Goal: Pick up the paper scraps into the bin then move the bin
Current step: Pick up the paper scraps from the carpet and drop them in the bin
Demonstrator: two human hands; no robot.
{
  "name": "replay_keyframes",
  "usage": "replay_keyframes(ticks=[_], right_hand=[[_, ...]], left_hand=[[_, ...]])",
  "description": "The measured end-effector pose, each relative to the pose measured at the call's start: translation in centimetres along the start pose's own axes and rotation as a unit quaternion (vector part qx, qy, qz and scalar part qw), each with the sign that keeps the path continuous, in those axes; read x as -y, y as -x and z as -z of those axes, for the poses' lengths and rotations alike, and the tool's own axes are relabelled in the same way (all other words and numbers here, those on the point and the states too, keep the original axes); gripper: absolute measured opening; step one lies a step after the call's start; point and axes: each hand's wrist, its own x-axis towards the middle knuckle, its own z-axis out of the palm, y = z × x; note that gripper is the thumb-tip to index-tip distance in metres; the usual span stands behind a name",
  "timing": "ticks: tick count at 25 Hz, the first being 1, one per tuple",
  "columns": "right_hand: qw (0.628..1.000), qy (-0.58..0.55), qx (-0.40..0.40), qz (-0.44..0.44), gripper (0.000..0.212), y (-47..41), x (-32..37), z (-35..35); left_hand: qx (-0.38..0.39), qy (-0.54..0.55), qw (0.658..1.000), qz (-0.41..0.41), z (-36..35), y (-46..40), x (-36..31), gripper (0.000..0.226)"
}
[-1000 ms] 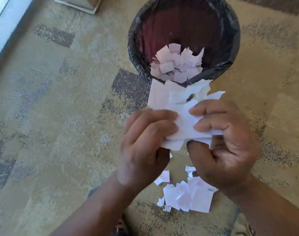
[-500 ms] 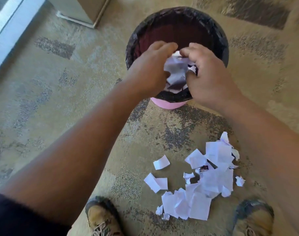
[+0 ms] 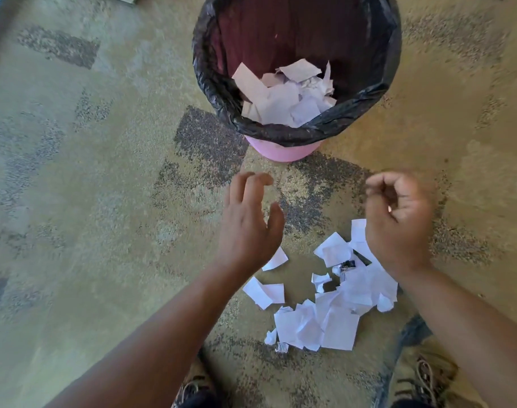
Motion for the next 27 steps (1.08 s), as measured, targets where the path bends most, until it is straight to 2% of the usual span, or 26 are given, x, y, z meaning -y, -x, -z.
replay_keyframes(ticks=[1,2,4,6,9,10,11,14,16,18,21,24,27], right_hand=[[0.996,0.039,0.019,-0.078,0.023,1.2,-2.6,0.5],[0.981,0.093,0.053,-0.162,0.026,2.1,-5.2,0.9],[0.919,0.193,0.154,-0.308,0.047,3.3,-9.6,1.5],[0.874,0.268,0.212,-0.344,0.075,4.0,-12.8,2.3],[0.862,0.310,0.200,-0.349,0.106,3.8,-15.8,2.7],[0.861,0.318,0.196,-0.344,0.109,3.6,-16.4,2.5],[0.864,0.324,0.197,-0.330,0.104,3.3,-17.0,2.1],[0.892,0.271,0.212,-0.294,0.048,3.3,-17.2,0.9],[0.909,0.210,0.217,-0.288,0.023,3.8,-16.2,0.7],[0.924,0.146,0.213,-0.281,0.019,3.9,-14.7,1.0],[0.925,0.066,0.206,-0.312,0.023,4.4,-12.2,1.7],[0.919,0.032,0.226,-0.320,0.021,5.6,-10.8,2.0],[0.913,-0.007,0.237,-0.332,0.024,6.2,-9.9,1.9]], left_hand=[[0.094,-0.036,0.992,0.071,-1.7,1.4,1.9,0.043],[0.184,-0.075,0.970,0.138,-3.2,2.7,3.6,0.048],[0.305,-0.111,0.916,0.237,-5.6,5.2,6.3,0.061],[0.345,-0.120,0.890,0.274,-7.5,6.9,7.6,0.065],[0.327,-0.119,0.895,0.279,-9.4,7.9,7.9,0.052],[0.315,-0.109,0.900,0.281,-9.9,8.1,7.8,0.047],[0.308,-0.097,0.903,0.282,-10.3,8.1,7.8,0.042],[0.318,-0.086,0.905,0.269,-11.3,7.9,7.8,0.026],[0.315,-0.081,0.903,0.280,-11.6,7.3,7.5,0.017],[0.284,-0.046,0.913,0.290,-11.6,6.4,6.6,0.007],[0.234,0.070,0.932,0.269,-11.8,4.8,3.9,0.012],[0.272,0.223,0.901,0.254,-12.0,3.7,1.6,0.022],[0.300,0.286,0.870,0.268,-12.1,3.5,1.1,0.022]])
